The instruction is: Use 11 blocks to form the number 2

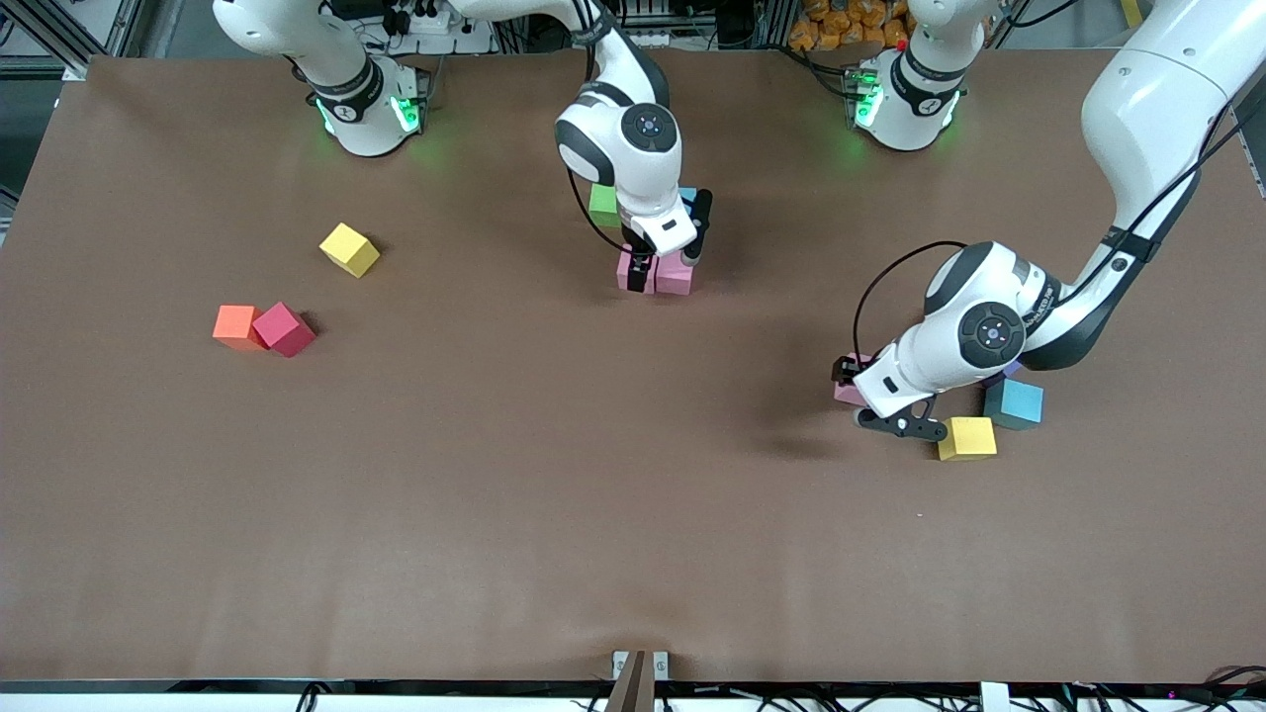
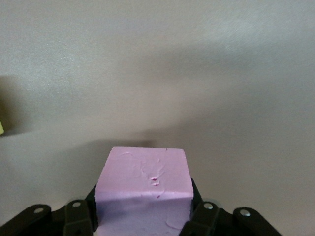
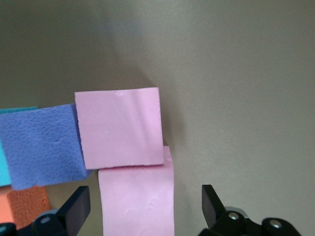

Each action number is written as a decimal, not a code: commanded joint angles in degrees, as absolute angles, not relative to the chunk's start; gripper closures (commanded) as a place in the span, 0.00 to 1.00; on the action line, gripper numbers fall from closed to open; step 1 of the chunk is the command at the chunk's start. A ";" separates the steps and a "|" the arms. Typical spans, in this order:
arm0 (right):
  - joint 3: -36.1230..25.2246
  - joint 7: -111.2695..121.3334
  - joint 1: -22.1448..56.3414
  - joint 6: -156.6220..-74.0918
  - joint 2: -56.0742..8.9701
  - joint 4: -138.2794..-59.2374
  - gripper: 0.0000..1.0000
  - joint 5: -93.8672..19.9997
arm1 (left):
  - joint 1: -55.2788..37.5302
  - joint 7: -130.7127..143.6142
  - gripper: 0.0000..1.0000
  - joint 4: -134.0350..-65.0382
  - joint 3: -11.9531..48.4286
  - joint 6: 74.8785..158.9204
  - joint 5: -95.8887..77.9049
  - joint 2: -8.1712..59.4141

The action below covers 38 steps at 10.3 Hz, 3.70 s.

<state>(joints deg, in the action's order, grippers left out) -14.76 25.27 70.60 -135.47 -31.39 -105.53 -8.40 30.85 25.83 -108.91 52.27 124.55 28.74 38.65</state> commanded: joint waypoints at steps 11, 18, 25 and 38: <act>-34.63 26.63 52.60 -114.45 -20.31 -106.26 0.00 -7.29 | 18.48 83.17 0.58 -104.08 64.78 120.58 26.89 37.87; -34.36 42.62 35.60 -119.60 -14.51 -121.25 0.00 -7.73 | -4.71 122.20 0.58 -98.52 54.51 130.57 23.73 39.11; -34.45 52.37 27.78 -132.08 -16.16 -131.66 0.00 -7.73 | -23.89 149.65 0.59 -99.05 40.96 142.47 24.34 41.48; -34.28 54.22 26.10 -138.43 -19.51 -135.35 0.43 -8.09 | -29.19 178.39 0.58 -108.01 34.01 150.03 38.55 41.05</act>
<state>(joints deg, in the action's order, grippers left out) -35.11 52.39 27.33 -137.60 -20.07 -134.74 -7.82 -29.10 161.35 -105.78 34.54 148.69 31.02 42.42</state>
